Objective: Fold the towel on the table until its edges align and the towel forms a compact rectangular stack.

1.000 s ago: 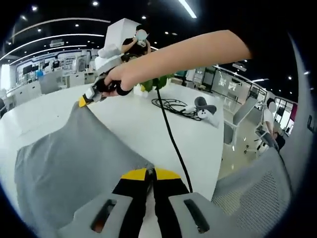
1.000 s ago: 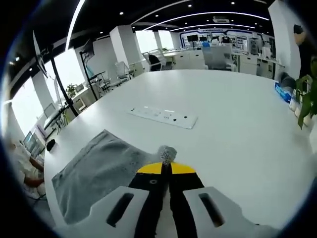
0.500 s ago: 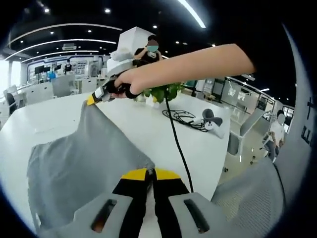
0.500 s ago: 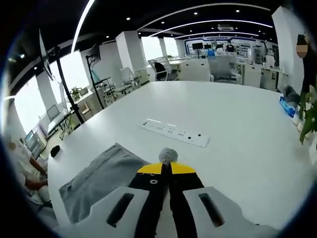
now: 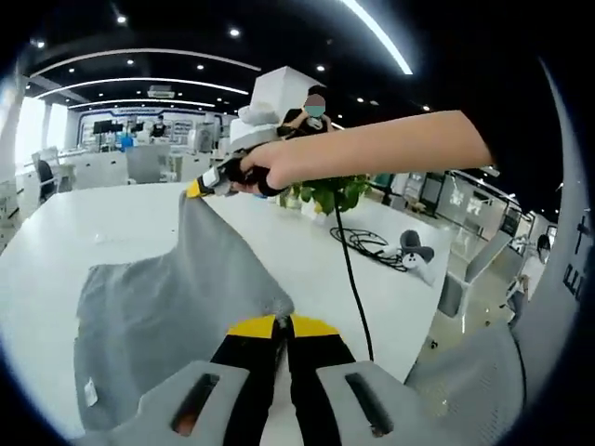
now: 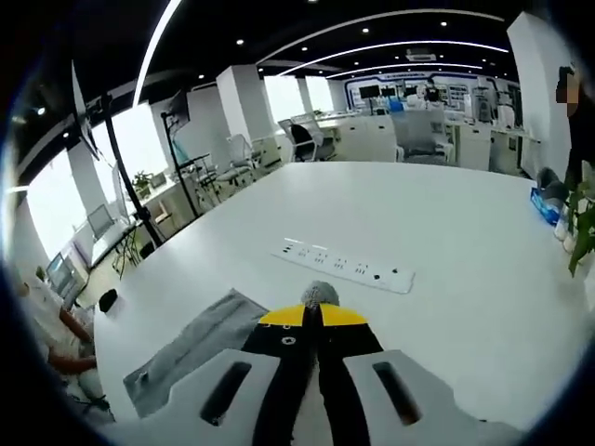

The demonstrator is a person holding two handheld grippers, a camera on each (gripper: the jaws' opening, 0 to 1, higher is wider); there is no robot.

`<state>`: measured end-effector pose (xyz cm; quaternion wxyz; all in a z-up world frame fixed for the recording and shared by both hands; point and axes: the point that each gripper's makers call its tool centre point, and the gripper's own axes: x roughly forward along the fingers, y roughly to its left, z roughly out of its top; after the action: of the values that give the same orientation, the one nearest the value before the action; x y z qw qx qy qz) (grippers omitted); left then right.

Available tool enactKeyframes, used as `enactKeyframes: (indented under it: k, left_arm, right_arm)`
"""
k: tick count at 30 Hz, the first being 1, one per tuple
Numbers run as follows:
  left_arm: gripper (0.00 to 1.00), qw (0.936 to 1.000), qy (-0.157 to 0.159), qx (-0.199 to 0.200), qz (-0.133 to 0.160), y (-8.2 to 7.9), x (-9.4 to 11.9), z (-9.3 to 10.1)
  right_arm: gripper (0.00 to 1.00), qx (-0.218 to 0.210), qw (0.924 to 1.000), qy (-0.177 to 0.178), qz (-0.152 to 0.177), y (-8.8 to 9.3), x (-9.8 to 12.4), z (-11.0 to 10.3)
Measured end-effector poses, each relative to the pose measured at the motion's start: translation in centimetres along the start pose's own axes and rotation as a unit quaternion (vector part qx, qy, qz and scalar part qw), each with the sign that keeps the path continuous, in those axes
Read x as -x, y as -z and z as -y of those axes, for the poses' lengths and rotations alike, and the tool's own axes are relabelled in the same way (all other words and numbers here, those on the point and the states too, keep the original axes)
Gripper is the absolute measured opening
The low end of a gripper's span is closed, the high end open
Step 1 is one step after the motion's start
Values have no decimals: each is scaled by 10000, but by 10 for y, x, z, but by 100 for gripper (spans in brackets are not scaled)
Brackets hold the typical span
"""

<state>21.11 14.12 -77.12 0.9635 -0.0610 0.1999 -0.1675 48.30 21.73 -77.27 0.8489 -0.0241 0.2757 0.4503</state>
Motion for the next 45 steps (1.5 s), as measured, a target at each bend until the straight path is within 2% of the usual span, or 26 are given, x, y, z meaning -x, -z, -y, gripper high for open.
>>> enactKeyframes:
  k: [3, 6, 18, 26, 29, 35, 45]
  left_arm:
    - [4, 9998, -203, 64, 33, 1, 7, -10]
    - [4, 9990, -381, 194, 94, 1, 17, -20]
    - [4, 9957, -832, 394, 46, 14, 44, -49]
    - [4, 9935, -1039, 446, 94, 15, 62, -67]
    - [4, 9924, -1125, 495, 74, 19, 65, -75]
    - [4, 9898, -1263, 662, 50, 28, 74, -89]
    - [4, 9838, -1398, 1087, -286, 66, 76, -121]
  right_arm:
    - [0, 19, 10000, -37, 22, -3, -3, -8]
    - [0, 289, 9995, 52, 134, -10, -6, -15]
    - [0, 368, 9990, -177, 163, -20, -30, -57]
    - [0, 335, 9989, -267, 192, -25, -42, -76]
    - [0, 215, 9993, -270, 175, -24, -49, -83]
    - [0, 264, 9992, -286, 108, -22, -63, -99]
    - [0, 374, 9989, -148, -225, 4, -96, -112]
